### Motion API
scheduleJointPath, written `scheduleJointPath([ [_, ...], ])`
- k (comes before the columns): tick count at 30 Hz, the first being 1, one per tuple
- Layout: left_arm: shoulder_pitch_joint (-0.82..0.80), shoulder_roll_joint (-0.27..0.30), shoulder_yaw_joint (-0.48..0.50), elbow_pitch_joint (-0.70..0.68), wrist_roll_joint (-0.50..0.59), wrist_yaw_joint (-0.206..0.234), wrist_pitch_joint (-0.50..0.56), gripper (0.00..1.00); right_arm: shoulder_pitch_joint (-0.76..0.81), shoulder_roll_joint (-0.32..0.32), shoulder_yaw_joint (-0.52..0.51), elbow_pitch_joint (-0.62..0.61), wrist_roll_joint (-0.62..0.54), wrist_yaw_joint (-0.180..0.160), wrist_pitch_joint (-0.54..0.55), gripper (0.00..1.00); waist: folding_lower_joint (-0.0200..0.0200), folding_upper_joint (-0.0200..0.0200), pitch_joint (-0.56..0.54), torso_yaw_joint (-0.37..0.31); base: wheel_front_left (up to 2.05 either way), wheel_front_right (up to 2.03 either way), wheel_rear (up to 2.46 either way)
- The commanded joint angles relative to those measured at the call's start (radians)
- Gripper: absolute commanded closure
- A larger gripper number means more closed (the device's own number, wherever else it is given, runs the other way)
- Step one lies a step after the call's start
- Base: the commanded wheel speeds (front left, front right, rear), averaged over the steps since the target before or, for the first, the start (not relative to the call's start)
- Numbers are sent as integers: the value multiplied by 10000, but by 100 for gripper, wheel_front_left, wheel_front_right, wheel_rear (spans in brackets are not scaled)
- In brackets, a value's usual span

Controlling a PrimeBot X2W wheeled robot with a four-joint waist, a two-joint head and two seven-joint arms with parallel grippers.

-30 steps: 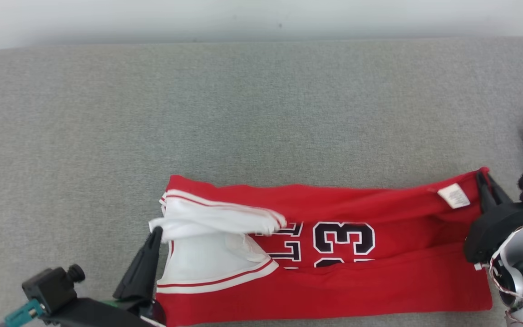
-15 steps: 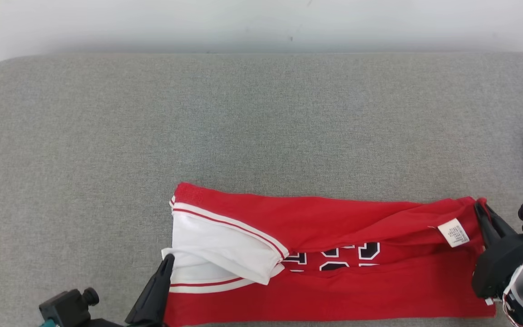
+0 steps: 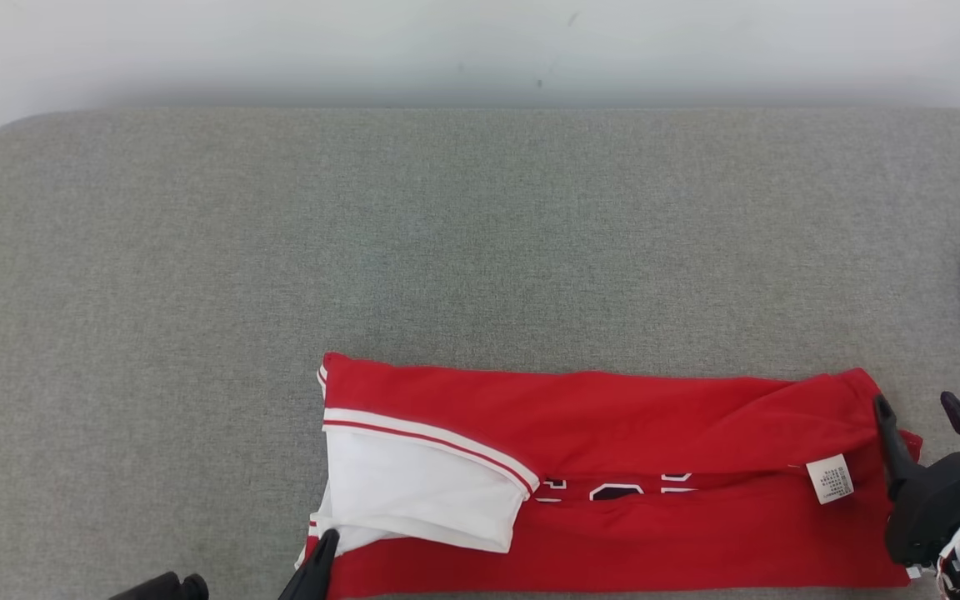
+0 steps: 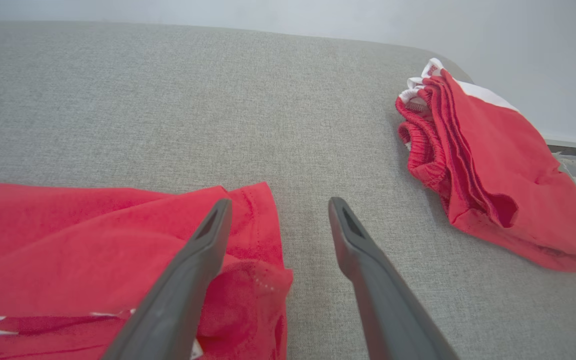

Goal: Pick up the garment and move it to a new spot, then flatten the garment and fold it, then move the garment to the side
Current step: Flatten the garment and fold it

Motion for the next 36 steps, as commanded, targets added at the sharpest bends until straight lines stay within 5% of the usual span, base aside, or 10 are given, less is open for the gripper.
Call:
scheduleJointPath([
  [1,133,16,-29,97,55,41,3,85,124,173,-61,-106,-83,-28,-13,0,0,0,-46,16,0,0,0],
  [2,107,71,-54,177,196,96,-13,6,139,236,-121,-177,-108,-28,-59,0,0,0,-66,17,0,0,0],
  [3,78,96,-49,274,278,179,-49,0,160,342,-166,-233,-106,-28,-88,0,0,0,-86,20,0,0,0],
  [12,-229,302,205,964,1685,629,-516,0,531,1633,-1057,-736,178,-28,53,0,0,0,-421,107,0,0,0],
  [20,-123,-653,2144,761,5670,931,-643,0,835,2353,-1893,-971,232,-28,1002,0,0,0,-849,145,0,0,0],
  [27,276,-2000,3257,666,8109,456,-646,0,804,2388,-1966,-591,776,-28,1382,0,0,0,-1149,45,0,0,0],
  [36,468,-3141,4048,1390,9238,-522,-647,0,247,2389,-1879,115,161,-28,2197,0,0,0,-1173,-141,0,0,0],
])
